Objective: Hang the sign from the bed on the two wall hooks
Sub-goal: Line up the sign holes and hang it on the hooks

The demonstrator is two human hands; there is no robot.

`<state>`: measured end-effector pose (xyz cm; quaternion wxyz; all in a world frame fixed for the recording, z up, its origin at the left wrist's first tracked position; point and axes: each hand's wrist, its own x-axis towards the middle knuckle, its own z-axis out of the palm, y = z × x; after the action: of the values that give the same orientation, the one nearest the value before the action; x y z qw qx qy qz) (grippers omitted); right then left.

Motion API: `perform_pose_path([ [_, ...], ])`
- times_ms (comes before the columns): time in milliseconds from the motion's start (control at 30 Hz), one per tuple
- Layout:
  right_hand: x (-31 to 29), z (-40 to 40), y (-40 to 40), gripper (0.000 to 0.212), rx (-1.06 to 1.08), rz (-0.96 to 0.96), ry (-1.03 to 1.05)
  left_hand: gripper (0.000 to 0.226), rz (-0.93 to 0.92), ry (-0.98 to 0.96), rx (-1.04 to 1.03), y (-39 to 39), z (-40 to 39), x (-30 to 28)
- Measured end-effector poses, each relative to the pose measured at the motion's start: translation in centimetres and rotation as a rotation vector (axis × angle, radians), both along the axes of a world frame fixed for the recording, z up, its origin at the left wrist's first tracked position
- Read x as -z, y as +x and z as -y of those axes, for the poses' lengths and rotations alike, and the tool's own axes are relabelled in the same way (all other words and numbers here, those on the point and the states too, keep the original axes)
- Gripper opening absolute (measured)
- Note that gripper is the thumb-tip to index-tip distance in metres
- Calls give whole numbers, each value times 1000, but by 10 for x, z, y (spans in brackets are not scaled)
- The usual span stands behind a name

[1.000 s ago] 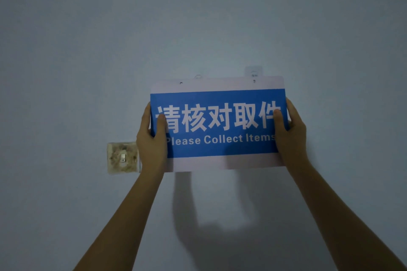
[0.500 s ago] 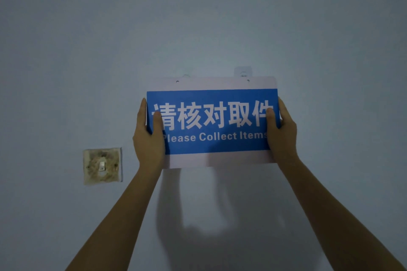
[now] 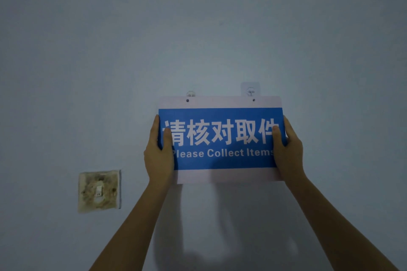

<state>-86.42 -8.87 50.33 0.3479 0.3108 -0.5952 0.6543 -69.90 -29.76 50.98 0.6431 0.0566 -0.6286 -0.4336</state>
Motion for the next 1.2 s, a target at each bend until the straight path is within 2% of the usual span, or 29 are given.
perform_pose_path([
  [433,4,-3,-11,40,-10,-27,0,49,25,-32,-29,-8,-3,5],
  [700,11,-9,-13,44,-19,-18,13,48,51,-8,-41,-11,-6,14],
  [967,23,-5,-15,44,-46,45,16,50,107,-11,-106,-11,-8,19],
  [1200,16,-15,-6,44,-22,16,-3,48,71,-11,-122,-3,-16,14],
])
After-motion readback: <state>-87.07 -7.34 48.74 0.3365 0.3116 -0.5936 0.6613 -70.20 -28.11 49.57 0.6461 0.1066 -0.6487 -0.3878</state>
